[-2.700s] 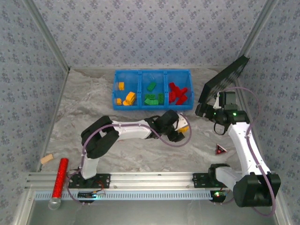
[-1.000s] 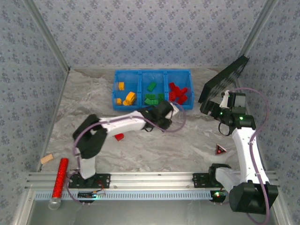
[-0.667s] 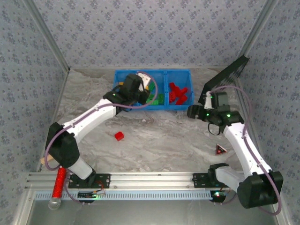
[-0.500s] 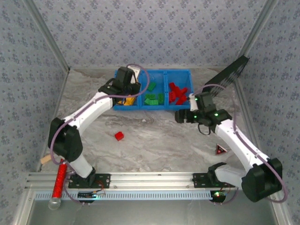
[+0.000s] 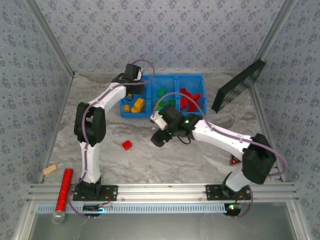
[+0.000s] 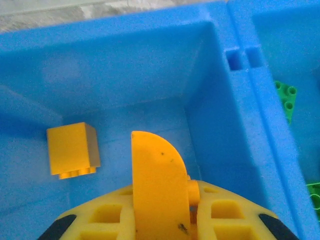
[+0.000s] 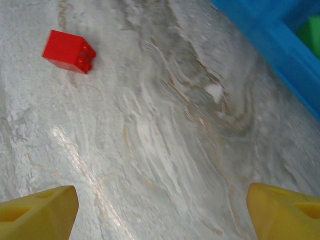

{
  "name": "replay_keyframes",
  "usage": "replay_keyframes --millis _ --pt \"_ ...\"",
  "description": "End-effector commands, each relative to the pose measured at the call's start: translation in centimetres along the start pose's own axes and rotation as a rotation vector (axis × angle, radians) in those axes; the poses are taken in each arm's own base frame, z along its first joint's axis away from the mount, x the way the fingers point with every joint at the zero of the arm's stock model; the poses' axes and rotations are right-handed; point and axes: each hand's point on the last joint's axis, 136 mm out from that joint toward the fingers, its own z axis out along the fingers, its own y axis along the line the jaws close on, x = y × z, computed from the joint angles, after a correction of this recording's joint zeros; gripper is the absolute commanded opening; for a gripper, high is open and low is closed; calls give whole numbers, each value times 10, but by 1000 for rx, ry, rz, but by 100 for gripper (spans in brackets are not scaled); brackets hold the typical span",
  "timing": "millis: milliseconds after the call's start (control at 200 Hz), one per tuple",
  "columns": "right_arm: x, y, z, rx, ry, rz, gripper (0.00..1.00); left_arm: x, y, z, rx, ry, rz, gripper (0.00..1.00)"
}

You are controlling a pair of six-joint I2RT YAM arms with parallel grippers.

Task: Sort the legos into containers by color
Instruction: Place the lego in the container.

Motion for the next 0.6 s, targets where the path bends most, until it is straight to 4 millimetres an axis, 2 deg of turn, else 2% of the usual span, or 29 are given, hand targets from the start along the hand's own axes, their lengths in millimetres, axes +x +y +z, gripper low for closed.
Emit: replay_keyframes --millis 0,130,245,525,595 --pt "-8 15 13 37 57 -133 88 0 -4 7 27 29 -21 8" --pt "-17 42 32 -12 62 -213 88 7 -4 20 39 56 -35 10" --pt "-23 60 42 -35 71 -270 87 15 -4 28 41 82 -40 17" --pt "-34 84 62 -106 66 -311 87 25 -1 33 53 104 -48 24" --pt "-35 90 66 -136 73 -313 87 27 0 35 54 112 -53 30"
